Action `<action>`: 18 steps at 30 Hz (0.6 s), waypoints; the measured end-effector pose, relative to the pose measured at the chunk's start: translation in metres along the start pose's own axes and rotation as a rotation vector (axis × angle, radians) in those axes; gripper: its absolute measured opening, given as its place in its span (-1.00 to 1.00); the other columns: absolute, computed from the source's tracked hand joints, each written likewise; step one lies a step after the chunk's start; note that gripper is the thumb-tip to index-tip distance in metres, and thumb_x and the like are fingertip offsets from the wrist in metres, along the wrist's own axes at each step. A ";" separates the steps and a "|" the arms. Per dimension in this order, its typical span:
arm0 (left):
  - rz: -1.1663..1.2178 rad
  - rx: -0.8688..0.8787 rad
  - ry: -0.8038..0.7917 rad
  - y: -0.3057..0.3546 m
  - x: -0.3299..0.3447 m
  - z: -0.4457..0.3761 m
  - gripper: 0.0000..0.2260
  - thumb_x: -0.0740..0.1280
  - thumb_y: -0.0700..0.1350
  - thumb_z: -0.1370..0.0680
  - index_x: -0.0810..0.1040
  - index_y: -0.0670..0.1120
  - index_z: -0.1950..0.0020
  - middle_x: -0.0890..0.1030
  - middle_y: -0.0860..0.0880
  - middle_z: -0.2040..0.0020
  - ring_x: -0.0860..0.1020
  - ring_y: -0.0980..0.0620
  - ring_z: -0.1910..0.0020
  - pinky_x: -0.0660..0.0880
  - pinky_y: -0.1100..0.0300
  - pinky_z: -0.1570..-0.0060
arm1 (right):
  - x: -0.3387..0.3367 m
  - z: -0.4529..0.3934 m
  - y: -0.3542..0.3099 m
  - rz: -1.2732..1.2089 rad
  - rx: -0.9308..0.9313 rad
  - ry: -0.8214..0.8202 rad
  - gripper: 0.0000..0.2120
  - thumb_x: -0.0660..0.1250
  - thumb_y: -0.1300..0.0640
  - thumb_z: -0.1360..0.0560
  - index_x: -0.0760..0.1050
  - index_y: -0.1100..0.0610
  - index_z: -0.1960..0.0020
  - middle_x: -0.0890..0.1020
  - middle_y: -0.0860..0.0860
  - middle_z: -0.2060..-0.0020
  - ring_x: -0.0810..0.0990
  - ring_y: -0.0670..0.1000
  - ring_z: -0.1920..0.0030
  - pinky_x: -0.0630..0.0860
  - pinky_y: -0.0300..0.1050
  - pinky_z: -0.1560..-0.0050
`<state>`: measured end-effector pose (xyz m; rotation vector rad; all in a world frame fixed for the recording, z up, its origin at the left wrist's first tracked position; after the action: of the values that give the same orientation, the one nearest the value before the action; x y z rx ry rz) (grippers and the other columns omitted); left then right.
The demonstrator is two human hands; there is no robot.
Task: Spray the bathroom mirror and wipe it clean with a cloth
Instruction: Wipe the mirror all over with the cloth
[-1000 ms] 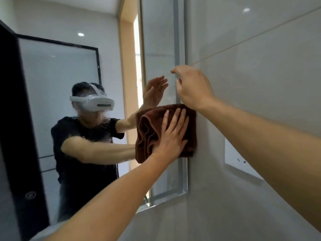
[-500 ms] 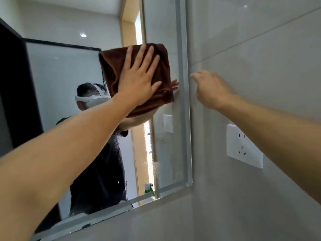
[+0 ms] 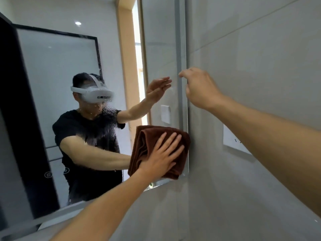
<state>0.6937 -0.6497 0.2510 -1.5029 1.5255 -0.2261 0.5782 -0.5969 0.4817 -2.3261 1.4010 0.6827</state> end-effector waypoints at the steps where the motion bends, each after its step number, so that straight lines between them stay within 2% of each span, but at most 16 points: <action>1: -0.010 0.052 -0.028 0.001 0.001 0.004 -0.39 0.26 0.11 -0.59 0.21 -0.03 -0.60 0.09 -0.18 -0.63 -0.01 -0.21 -0.61 -0.23 -0.22 -0.54 | 0.002 0.003 -0.001 -0.006 0.000 -0.006 -0.56 0.16 0.38 -0.56 0.43 0.16 -0.40 0.50 0.16 -0.31 0.49 0.19 -0.28 0.46 0.05 -0.29; 4: -0.081 0.156 -0.080 -0.012 -0.009 0.000 -0.40 0.19 0.15 -0.61 0.18 -0.04 -0.61 0.08 -0.14 -0.63 -0.03 -0.18 -0.62 -0.29 -0.21 -0.53 | 0.005 0.009 -0.003 -0.003 0.003 -0.022 -0.58 0.17 0.36 -0.56 0.45 0.15 -0.39 0.51 0.15 -0.31 0.50 0.18 -0.28 0.46 0.07 -0.29; 6: -0.112 0.157 -0.064 -0.036 -0.029 -0.017 -0.40 0.17 0.15 -0.61 0.19 -0.07 -0.60 0.11 -0.14 -0.63 0.01 -0.18 -0.61 -0.21 -0.20 -0.55 | 0.003 0.010 -0.001 0.002 0.005 -0.032 -0.58 0.16 0.37 -0.56 0.47 0.15 -0.37 0.51 0.15 -0.31 0.49 0.19 -0.28 0.46 0.08 -0.29; 8: -0.121 0.064 0.000 -0.068 -0.056 -0.040 -0.41 0.15 0.13 -0.63 0.20 -0.10 -0.60 0.14 -0.16 -0.62 0.06 -0.18 -0.61 -0.08 -0.19 -0.56 | 0.000 0.010 0.000 0.007 0.004 -0.031 -0.58 0.16 0.36 -0.54 0.50 0.14 -0.34 0.51 0.15 -0.31 0.50 0.20 -0.28 0.45 0.06 -0.29; 11: -0.149 -0.103 0.086 -0.099 -0.083 -0.063 -0.46 0.07 0.06 -0.67 0.16 -0.14 -0.60 0.09 -0.15 -0.63 0.01 -0.17 -0.61 -0.04 -0.17 -0.56 | -0.002 0.010 0.003 0.011 0.005 -0.026 -0.59 0.17 0.34 -0.52 0.52 0.15 -0.32 0.53 0.15 -0.30 0.50 0.21 -0.29 0.45 0.04 -0.30; 15: -0.111 -0.217 0.165 -0.076 -0.069 -0.061 -0.47 0.06 -0.06 -0.67 0.08 -0.23 -0.60 0.03 -0.18 -0.64 -0.03 -0.18 -0.62 -0.06 -0.16 -0.57 | 0.009 0.022 0.005 0.034 -0.004 -0.058 -0.60 0.17 0.32 -0.53 0.51 0.18 -0.33 0.53 0.17 -0.28 0.51 0.21 -0.28 0.46 0.08 -0.29; 18: -0.032 -0.230 0.170 -0.038 -0.041 -0.048 -0.43 0.10 -0.04 -0.66 0.05 -0.24 -0.61 0.04 -0.20 -0.63 -0.01 -0.22 -0.61 -0.07 -0.19 -0.56 | 0.026 0.038 0.008 0.037 0.009 -0.096 -0.57 0.17 0.36 -0.51 0.46 0.19 -0.35 0.53 0.18 -0.26 0.52 0.23 -0.24 0.50 0.10 -0.23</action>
<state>0.6771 -0.6458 0.3231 -1.7261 1.7091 -0.2069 0.5732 -0.5996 0.4350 -2.2344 1.4041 0.7862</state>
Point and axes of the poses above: each hand's wrist, its own z-axis away from the middle knuckle, its own x-axis out of the palm, y = z × x, the point moved 7 cm from there along -z, towards the middle knuckle
